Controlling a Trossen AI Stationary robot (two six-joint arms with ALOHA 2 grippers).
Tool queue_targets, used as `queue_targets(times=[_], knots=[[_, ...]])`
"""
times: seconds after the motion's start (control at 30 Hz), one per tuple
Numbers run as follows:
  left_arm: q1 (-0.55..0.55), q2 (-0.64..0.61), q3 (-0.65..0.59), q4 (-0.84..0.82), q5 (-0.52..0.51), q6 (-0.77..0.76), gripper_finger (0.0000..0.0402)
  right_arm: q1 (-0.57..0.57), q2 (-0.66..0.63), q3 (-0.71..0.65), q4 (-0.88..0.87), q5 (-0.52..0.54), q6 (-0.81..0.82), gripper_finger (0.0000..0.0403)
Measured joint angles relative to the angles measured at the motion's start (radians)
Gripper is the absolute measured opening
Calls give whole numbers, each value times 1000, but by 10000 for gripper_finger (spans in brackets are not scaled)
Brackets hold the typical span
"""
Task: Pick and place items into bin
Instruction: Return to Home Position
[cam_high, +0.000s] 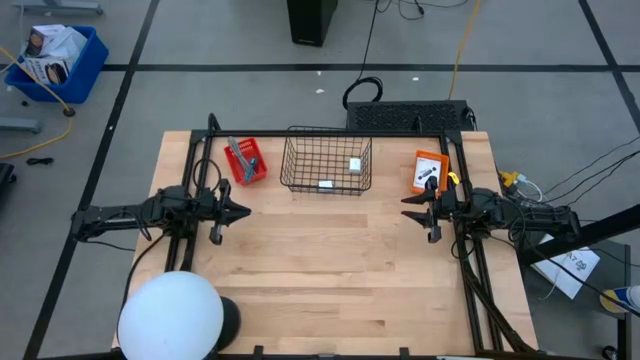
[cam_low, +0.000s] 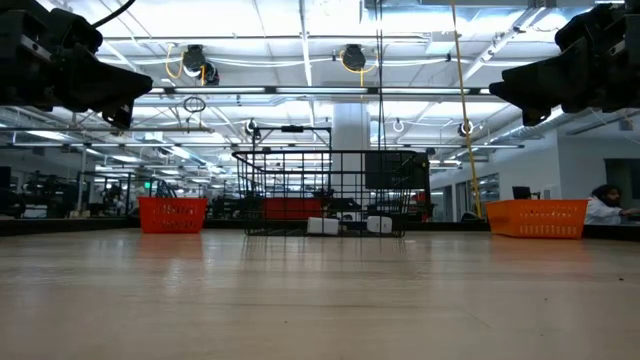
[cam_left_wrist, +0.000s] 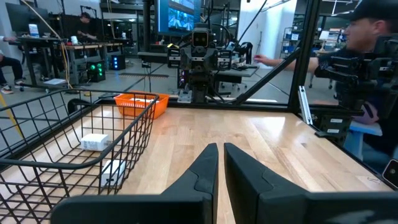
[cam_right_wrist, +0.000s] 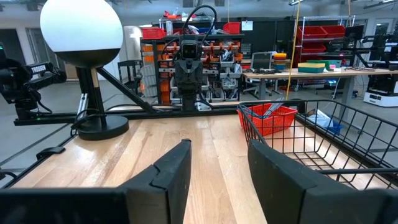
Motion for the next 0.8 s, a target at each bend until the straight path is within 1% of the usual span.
queue_targets(times=[0.8], knots=[[0, 0, 0, 0, 0, 0, 31, 0, 0, 0, 0, 0, 0, 151]])
